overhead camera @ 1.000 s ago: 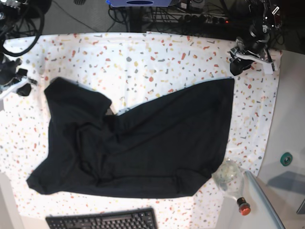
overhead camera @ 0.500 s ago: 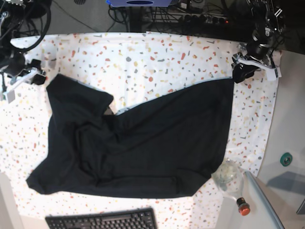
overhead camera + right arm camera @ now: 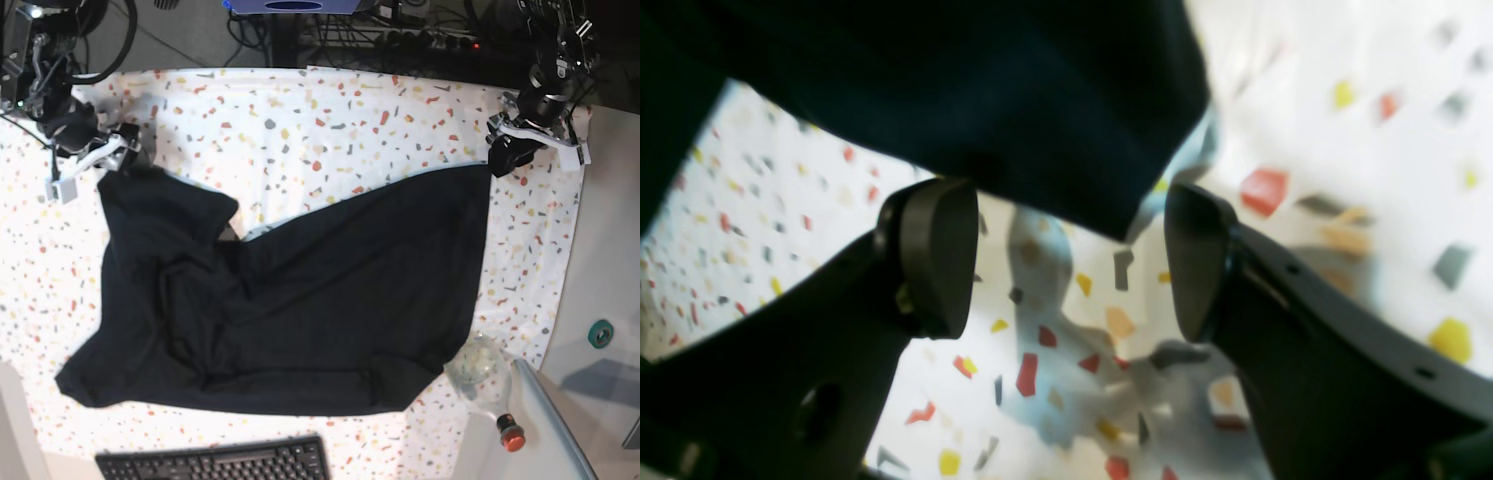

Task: Layout the t-shirt on the table in an organized manner, then fold the t-shirt properly
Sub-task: 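Pull the shirt collar edge apart with both grippers to spread it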

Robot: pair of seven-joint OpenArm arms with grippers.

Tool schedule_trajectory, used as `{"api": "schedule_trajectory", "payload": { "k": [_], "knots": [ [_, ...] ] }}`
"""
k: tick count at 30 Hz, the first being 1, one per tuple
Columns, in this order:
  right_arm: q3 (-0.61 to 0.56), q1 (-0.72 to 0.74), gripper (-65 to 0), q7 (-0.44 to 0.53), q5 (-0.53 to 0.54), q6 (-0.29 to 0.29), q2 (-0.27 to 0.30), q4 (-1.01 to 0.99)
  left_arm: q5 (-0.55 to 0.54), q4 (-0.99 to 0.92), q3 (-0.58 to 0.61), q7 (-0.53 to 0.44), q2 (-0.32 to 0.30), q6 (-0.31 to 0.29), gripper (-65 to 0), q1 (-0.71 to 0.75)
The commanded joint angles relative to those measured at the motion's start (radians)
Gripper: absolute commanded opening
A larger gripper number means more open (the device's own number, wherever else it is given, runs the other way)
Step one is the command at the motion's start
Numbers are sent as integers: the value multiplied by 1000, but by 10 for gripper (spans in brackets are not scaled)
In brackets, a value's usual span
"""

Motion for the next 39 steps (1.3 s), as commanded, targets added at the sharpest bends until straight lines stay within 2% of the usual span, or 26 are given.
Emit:
{"api": "schedule_trajectory", "payload": {
  "k": [1, 5, 7, 8, 10, 11, 12, 13, 17, 21, 26, 29, 39],
  "knots": [
    [-6, 25, -246, 7, 5, 5, 17, -10, -16, 8, -5, -19, -14, -10, -367, 3],
    [-4, 65, -248, 14, 5, 12, 37, -91, -16, -18, -5, -19, -14, -10, -367, 1],
    [-4, 59, -284, 34, 5, 14, 37, -82, -16, -20, -5, -20, -16, -10, -367, 3],
    [-4, 53, -332, 37, 5, 14, 37, -70, -16, -20, -5, -20, -16, -10, -367, 4],
    [-4, 23, -486, 34, 11, 31, 37, -24, -16, -20, -5, -20, -16, -10, -367, 6],
    [-4, 8, -590, 34, 12, 61, 37, 16, -16, -20, -5, -20, -16, -10, -367, 6],
    [-4, -18, -650, 31, 12, 92, 37, 59, -16, -18, -5, -20, -16, -10, -367, 6],
    [2, -44, -650, 11, 14, 106, 32, 113, -16, -18, -5, -20, -16, -10, -367, 6],
    [5, -133, -650, -111, 15, 54, 31, 306, -14, -11, -5, -20, -17, -10, -369, 7],
    [7, -179, -650, -159, 15, 48, 31, 386, -14, -9, -5, -20, -17, -10, -370, 6],
    [131, -185, -650, -214, 14, 51, 32, 403, -9, -18, -5, -20, -17, -10, -369, 1],
    [168, -185, -650, -223, 9, 54, 37, 401, -9, -21, 4, -20, -17, -10, -369, 0],
    [172, -185, -650, -220, 8, 54, 37, 400, -14, -184, 7, -16, -13, -10, -367, -106]
  ]
}}
